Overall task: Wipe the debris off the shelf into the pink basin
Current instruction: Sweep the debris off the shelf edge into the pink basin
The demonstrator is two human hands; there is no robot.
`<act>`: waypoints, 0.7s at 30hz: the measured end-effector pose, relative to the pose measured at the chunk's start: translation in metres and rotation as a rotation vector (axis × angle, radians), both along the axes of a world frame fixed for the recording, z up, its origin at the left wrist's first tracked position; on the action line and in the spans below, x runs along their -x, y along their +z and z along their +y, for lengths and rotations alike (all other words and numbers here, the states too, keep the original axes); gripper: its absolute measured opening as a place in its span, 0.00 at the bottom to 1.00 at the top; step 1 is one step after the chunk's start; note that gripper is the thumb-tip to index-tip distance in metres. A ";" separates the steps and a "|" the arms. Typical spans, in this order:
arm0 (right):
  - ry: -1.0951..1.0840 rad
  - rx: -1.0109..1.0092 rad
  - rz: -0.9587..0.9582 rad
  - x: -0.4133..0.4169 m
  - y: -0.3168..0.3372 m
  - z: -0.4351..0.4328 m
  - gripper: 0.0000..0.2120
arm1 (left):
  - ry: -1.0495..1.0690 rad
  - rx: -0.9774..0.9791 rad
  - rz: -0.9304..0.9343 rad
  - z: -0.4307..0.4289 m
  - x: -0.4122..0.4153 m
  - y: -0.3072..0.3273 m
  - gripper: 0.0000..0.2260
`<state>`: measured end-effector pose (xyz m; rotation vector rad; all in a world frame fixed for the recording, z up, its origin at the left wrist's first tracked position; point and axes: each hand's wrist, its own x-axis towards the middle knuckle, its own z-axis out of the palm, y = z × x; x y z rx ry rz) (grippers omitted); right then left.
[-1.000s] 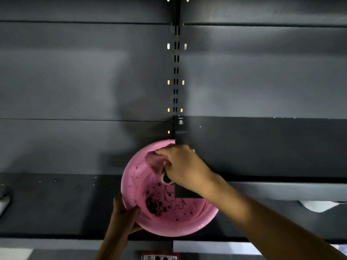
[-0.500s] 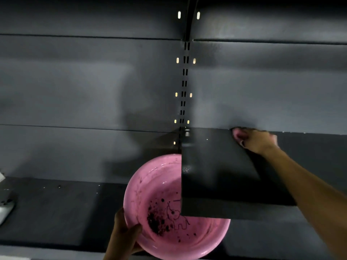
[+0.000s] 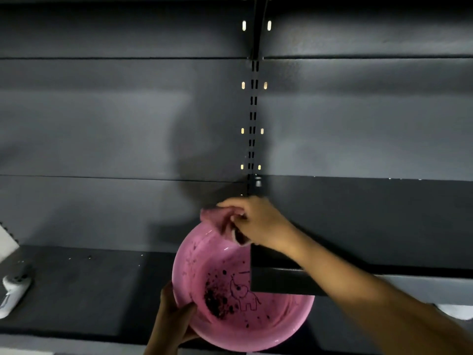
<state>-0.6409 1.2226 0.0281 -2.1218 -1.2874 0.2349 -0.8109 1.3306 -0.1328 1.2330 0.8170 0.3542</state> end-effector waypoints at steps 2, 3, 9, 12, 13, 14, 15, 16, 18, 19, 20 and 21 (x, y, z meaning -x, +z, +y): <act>-0.082 -0.112 0.072 -0.012 0.008 -0.025 0.19 | -0.008 0.000 0.014 0.001 0.003 -0.001 0.29; -0.122 -0.131 0.047 -0.019 0.013 -0.040 0.20 | -0.011 -0.001 0.027 0.001 0.004 -0.002 0.30; -0.362 0.040 -0.207 -0.050 -0.005 -0.108 0.16 | -0.023 -0.037 0.036 -0.006 0.008 0.005 0.26; -0.300 0.096 -0.277 -0.040 -0.018 -0.108 0.19 | -0.032 -0.011 0.053 -0.007 0.012 0.006 0.30; -0.220 0.084 -0.264 -0.031 -0.018 -0.102 0.20 | -0.031 -0.007 0.051 -0.007 0.012 0.005 0.31; -0.129 0.080 -0.224 -0.019 -0.017 -0.093 0.22 | -0.029 -0.008 0.052 -0.007 0.013 0.003 0.32; -0.044 0.064 -0.172 -0.005 -0.015 -0.082 0.22 | -0.023 -0.015 0.058 -0.006 0.013 0.000 0.32; 0.026 0.019 -0.120 0.008 -0.015 -0.070 0.21 | -0.014 -0.014 0.066 -0.004 0.014 -0.003 0.32; 0.077 -0.098 -0.036 0.031 -0.014 -0.045 0.17 | 0.026 -0.011 0.075 0.000 0.015 -0.013 0.32; 0.066 -0.149 0.003 0.039 -0.013 -0.034 0.16 | 0.050 -0.009 0.080 0.004 0.015 -0.021 0.32; 0.054 -0.198 0.052 0.043 -0.012 -0.025 0.14 | 0.078 -0.006 0.094 0.008 0.016 -0.027 0.32; 0.039 -0.234 0.095 0.043 -0.011 -0.018 0.13 | 0.104 -0.003 0.112 0.012 0.016 -0.035 0.33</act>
